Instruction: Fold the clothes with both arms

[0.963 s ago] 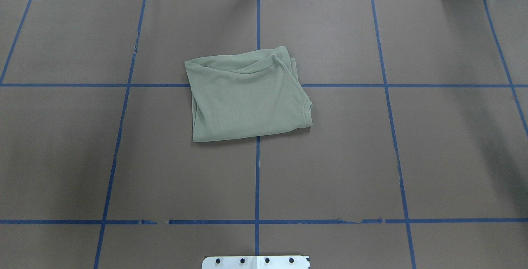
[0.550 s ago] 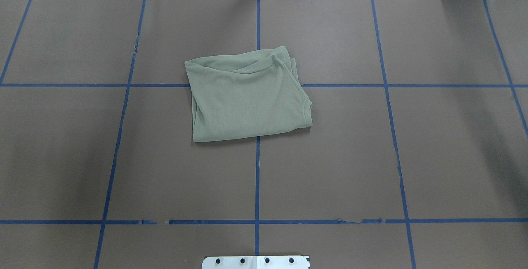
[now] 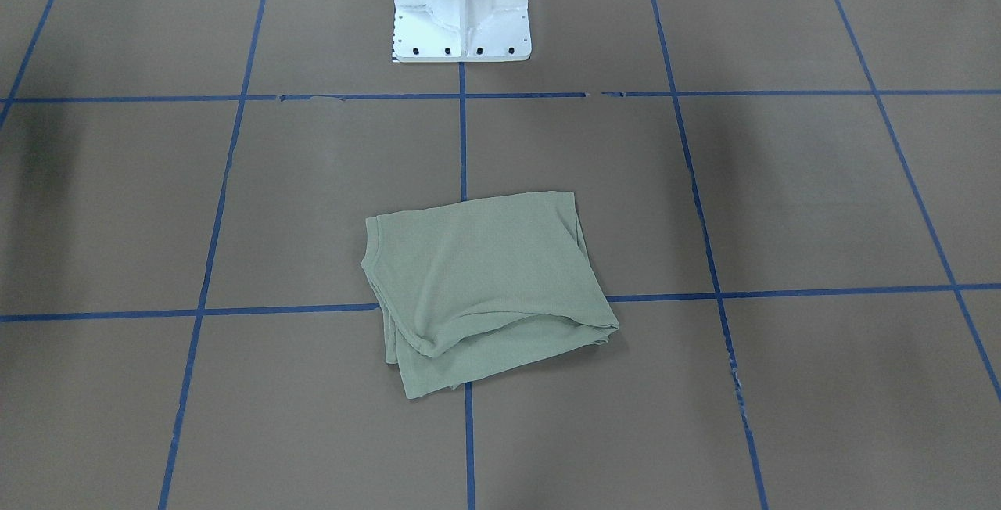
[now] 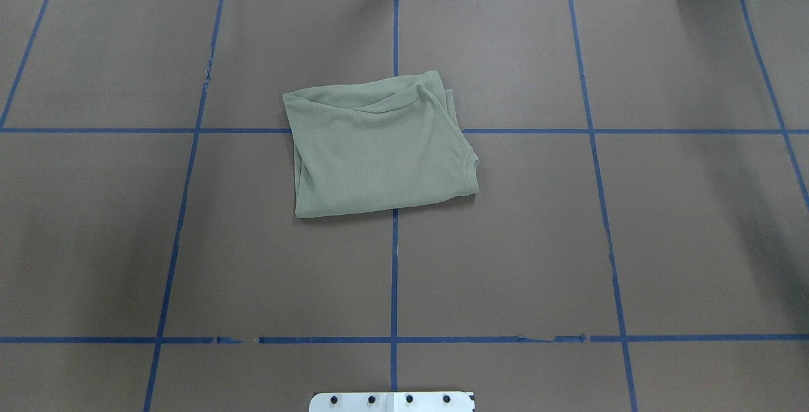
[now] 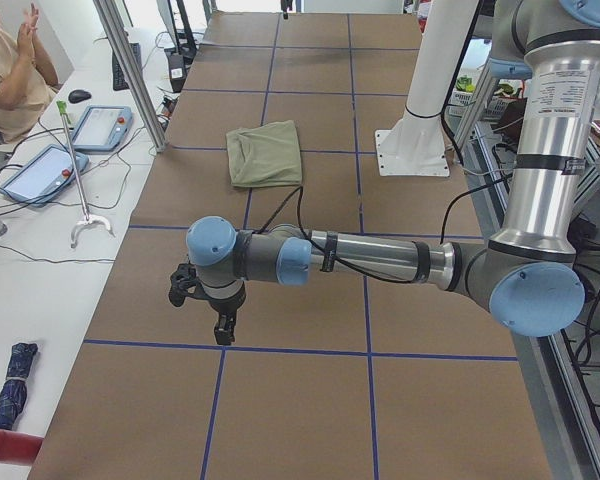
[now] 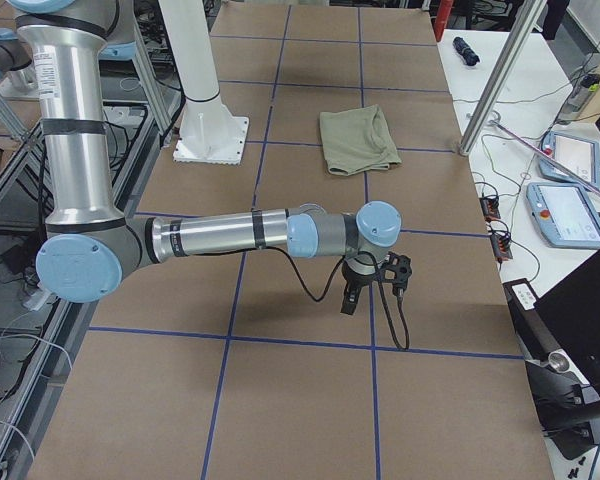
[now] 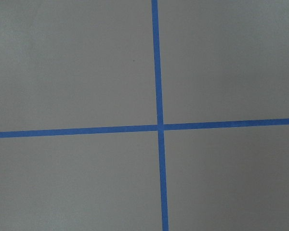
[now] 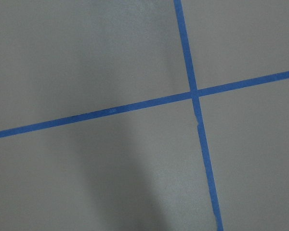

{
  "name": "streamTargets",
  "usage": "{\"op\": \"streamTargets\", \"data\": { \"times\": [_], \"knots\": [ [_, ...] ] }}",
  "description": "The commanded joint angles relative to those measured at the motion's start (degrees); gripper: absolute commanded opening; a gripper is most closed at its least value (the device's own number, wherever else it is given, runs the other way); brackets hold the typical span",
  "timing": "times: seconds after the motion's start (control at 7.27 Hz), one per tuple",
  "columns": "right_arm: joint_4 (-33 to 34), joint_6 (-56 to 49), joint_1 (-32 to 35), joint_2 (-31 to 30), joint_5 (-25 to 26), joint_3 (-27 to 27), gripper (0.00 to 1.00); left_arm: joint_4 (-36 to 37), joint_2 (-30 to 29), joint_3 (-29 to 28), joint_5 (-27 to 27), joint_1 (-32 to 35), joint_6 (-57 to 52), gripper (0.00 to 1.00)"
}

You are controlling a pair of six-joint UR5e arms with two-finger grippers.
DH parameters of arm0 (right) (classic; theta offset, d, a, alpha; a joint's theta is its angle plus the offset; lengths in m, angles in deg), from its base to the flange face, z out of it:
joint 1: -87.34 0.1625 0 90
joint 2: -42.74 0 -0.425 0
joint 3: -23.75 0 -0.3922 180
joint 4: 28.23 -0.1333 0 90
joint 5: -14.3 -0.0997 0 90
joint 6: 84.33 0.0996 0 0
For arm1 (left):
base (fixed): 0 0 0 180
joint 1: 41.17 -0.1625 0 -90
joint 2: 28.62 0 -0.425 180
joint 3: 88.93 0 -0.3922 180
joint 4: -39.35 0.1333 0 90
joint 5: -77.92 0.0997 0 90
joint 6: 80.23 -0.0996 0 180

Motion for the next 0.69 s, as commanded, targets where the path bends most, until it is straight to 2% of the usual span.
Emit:
{"op": "streamTargets", "data": {
  "times": [0.0, 0.14, 0.28, 0.55],
  "knots": [
    [0.0, 0.0, -0.06, 0.0, -0.01, 0.12, 1.0, -0.01, -0.05, 0.35, 0.0, 0.0, -0.02, 1.0],
    [0.09, 0.09, 0.02, 0.17, -1.67, 0.38, 1.0, -0.01, -0.49, 1.57, 0.0, 0.0, 0.24, 1.0],
    [0.0, 0.09, 0.03, 0.0, -5.95, 0.3, 1.0, 0.25, -0.58, 3.49, 0.0, 0.0, 0.42, 1.0],
    [-0.18, 0.0, -0.06, 0.87, -6.61, 1.26, 1.0, 0.08, -2.23, 3.51, -0.09, 0.0, 0.42, 1.0]
  ]
}}
